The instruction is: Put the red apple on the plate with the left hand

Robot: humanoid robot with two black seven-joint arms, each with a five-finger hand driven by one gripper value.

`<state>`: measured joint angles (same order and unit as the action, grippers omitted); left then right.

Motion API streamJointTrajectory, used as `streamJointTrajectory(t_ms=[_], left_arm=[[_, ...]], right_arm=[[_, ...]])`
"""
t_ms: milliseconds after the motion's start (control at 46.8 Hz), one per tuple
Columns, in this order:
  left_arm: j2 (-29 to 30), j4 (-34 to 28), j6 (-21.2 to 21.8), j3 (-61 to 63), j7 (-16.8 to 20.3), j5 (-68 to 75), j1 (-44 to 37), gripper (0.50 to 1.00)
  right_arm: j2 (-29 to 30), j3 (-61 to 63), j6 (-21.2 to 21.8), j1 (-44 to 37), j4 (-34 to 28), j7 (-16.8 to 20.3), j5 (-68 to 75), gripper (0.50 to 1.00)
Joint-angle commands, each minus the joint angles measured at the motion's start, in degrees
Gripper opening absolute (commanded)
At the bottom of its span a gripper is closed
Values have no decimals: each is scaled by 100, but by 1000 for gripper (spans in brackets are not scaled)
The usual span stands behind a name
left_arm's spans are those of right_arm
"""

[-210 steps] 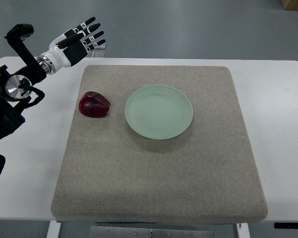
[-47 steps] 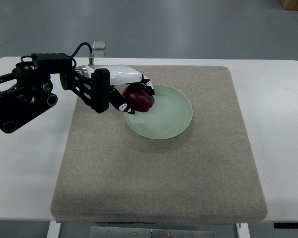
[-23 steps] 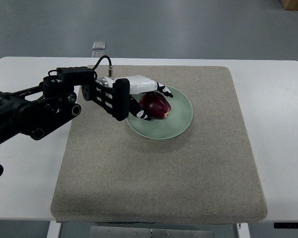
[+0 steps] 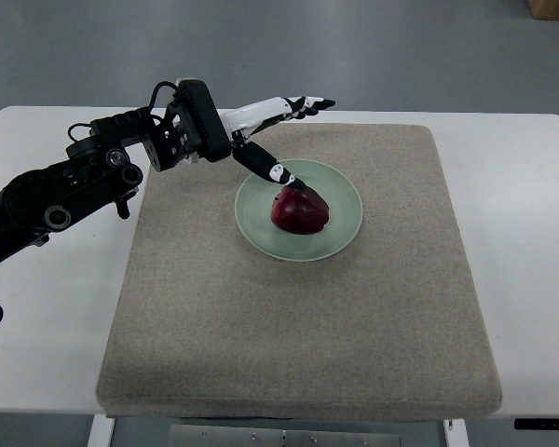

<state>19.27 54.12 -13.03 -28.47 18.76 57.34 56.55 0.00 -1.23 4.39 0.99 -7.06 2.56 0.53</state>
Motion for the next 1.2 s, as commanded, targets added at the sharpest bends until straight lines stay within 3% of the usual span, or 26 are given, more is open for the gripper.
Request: streamJointTrajectory(t_ms=[0,150,256,342,470,641,919,1175], left_arm=[[24,-226,-24,-27,-39,-1082,76,999],[50,-771,-59,-89,-56,-3296,102,999],[59,-1096,-427,-98,-82,-4818,58,999],[59,-1237,-788,-106,-398,-5583,-12,999],[50,-1246,-832,-133,-996,-6260,-223,999],[59,-1237,-832,-168,-1462,-6613,-311,999],[112,-1246,-841,-361,-1735,-6613,-355,999],[112,-1237,-841,-370,-1770,-6622,-451,999]], right_arm=[[0,0,0,-2,-6,-2,0,930],[0,0,0,-2,2,-2,0,928],[0,0,0,-2,3,-2,0,928],[0,0,0,-2,3,-2,0,928],[0,0,0,6,3,-2,0,928],[0,0,0,6,3,-2,0,928],[0,0,0,-2,3,-2,0,928],[0,0,26,7,-6,-2,26,930]])
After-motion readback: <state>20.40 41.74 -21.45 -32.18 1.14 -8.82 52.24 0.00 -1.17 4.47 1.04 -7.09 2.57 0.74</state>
